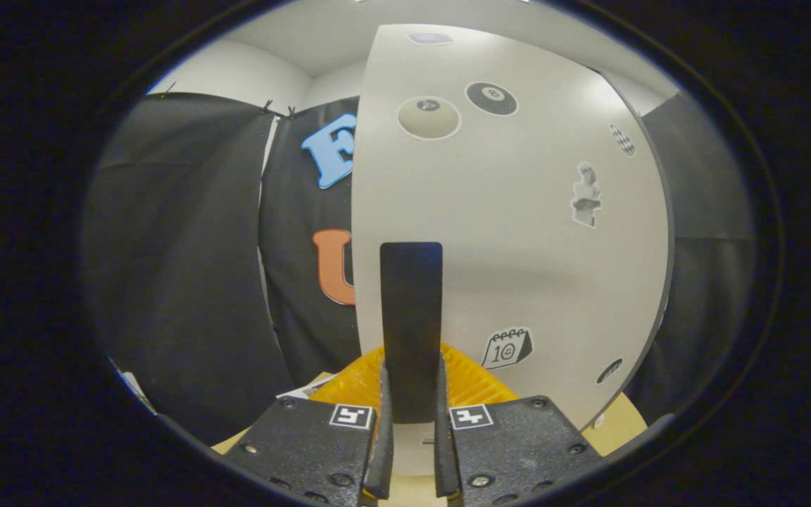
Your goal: Open the shoe cabinet door, grab the shoes and put them into the shoe cabinet, then close the shoe cabinet door.
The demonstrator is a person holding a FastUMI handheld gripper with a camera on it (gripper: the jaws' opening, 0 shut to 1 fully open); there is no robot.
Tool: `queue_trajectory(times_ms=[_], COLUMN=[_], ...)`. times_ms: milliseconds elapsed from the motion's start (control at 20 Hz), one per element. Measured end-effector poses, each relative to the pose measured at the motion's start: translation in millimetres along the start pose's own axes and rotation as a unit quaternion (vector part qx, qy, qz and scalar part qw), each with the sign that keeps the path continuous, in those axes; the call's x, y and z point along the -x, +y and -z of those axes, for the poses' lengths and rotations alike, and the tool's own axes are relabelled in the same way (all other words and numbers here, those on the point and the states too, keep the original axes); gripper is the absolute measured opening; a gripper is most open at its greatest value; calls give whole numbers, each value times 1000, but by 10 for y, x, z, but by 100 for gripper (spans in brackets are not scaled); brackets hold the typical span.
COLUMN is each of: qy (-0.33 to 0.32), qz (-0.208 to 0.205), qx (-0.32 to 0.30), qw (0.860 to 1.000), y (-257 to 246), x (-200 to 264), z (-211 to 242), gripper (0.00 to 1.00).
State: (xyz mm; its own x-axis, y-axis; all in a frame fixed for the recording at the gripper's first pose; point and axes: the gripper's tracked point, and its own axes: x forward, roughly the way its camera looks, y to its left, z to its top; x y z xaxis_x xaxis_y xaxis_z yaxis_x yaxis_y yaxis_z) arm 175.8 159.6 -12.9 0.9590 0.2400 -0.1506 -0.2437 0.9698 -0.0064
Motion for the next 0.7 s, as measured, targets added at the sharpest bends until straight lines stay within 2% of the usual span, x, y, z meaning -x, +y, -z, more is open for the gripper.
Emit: queue_trajectory(times_ms=[150,350,700], qy=[-5,2,2], qz=[-22,-49,-69], qx=[11,13,23], qw=[1000,999,997], y=[-22,-24,-371], x=[67,397,991], z=[15,17,77], gripper=[26,26,25])
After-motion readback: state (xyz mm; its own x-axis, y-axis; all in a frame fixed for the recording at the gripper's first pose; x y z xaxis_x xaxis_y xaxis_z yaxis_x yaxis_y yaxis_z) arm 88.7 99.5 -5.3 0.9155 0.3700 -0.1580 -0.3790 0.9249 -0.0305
